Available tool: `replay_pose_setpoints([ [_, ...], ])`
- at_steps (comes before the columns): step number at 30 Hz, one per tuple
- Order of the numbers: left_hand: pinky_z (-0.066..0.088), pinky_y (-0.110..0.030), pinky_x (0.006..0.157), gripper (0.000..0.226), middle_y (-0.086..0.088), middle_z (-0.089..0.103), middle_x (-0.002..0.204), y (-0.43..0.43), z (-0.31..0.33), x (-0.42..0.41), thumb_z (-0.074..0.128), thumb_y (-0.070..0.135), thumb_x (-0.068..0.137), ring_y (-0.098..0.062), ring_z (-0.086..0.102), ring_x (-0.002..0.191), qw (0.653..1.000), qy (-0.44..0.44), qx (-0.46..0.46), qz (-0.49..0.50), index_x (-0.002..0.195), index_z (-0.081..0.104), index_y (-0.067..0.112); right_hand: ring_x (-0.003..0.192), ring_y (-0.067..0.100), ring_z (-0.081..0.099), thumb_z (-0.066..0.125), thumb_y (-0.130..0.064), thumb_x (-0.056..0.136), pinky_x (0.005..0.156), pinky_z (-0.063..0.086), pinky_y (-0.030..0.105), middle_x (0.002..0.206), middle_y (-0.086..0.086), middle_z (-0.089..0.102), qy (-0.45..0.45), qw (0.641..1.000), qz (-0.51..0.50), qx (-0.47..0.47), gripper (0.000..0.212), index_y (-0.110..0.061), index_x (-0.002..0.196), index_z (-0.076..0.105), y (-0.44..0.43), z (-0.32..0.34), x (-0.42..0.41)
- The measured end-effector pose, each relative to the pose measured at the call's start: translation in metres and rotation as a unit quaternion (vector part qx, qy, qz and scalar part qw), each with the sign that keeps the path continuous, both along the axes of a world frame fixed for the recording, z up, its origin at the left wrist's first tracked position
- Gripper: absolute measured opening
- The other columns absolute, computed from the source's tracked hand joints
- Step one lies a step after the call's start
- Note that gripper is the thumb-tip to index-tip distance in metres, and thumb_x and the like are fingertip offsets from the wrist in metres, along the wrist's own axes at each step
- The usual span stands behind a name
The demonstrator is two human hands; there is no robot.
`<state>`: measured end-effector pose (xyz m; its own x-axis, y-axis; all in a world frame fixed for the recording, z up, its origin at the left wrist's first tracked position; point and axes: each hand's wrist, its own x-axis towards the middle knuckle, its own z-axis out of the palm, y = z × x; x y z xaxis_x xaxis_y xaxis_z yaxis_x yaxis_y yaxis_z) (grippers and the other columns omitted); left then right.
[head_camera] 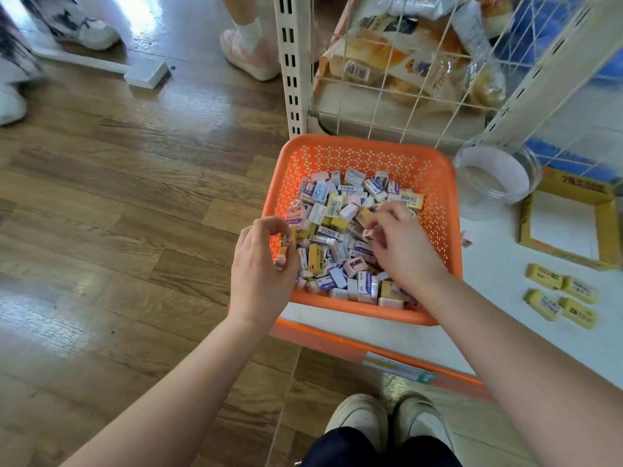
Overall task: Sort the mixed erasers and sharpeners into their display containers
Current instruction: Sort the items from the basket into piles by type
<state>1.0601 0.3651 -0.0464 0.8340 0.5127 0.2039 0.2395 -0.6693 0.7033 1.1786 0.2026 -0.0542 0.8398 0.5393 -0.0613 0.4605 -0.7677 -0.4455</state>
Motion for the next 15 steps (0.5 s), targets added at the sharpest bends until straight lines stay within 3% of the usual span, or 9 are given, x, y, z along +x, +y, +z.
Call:
replay_pose_setpoints([
  [3, 0.038, -0.025, 0.084, 0.026, 0.0, 0.058, 0.108, 0.0, 0.006, 0.004, 0.063, 0.007, 0.084, -0.02, 0.054, 0.103, 0.995, 0.029, 0.062, -0.071, 0.109, 0.056, 0.012, 0.091, 0.009, 0.052, 0.056, -0.002, 0.087, 0.082, 0.034, 0.011, 0.121, 0.003, 0.048, -0.023, 0.998, -0.023, 0.061, 0.023, -0.01, 0.108, 0.062, -0.013, 0.013, 0.002],
  [7, 0.036, -0.022, 0.077, 0.023, -0.002, 0.058, 0.11, -0.007, 0.012, 0.028, 0.058, 0.006, 0.085, -0.019, 0.055, 0.101, 0.986, 0.025, 0.091, -0.139, 0.106, 0.057, 0.012, 0.102, 0.025, 0.058, 0.055, -0.003, 0.086, 0.087, 0.042, 0.03, 0.114, 0.009, 0.062, -0.07, 0.996, -0.025, 0.049, 0.028, -0.011, 0.112, 0.063, -0.029, 0.02, 0.008],
  [10, 0.034, -0.022, 0.075, 0.024, -0.002, 0.055, 0.113, -0.014, 0.009, 0.06, 0.054, 0.008, 0.088, -0.018, 0.051, 0.102, 0.986, 0.049, 0.058, -0.146, 0.111, 0.055, 0.012, 0.098, 0.031, 0.06, 0.06, -0.003, 0.083, 0.079, 0.048, 0.036, 0.106, 0.011, 0.065, -0.103, 0.993, -0.027, 0.044, 0.027, -0.01, 0.109, 0.065, -0.04, 0.014, 0.0],
  [15, 0.041, -0.034, 0.097, 0.034, -0.002, 0.054, 0.13, -0.01, -0.016, 0.101, 0.053, 0.021, 0.093, -0.021, 0.045, 0.121, 0.965, 0.139, 0.121, -0.187, 0.126, 0.051, 0.015, 0.099, 0.024, 0.06, 0.057, -0.006, 0.087, 0.083, 0.044, 0.028, 0.107, 0.005, 0.065, -0.101, 0.987, -0.062, 0.107, 0.023, -0.011, 0.108, 0.065, -0.04, 0.008, -0.001],
])
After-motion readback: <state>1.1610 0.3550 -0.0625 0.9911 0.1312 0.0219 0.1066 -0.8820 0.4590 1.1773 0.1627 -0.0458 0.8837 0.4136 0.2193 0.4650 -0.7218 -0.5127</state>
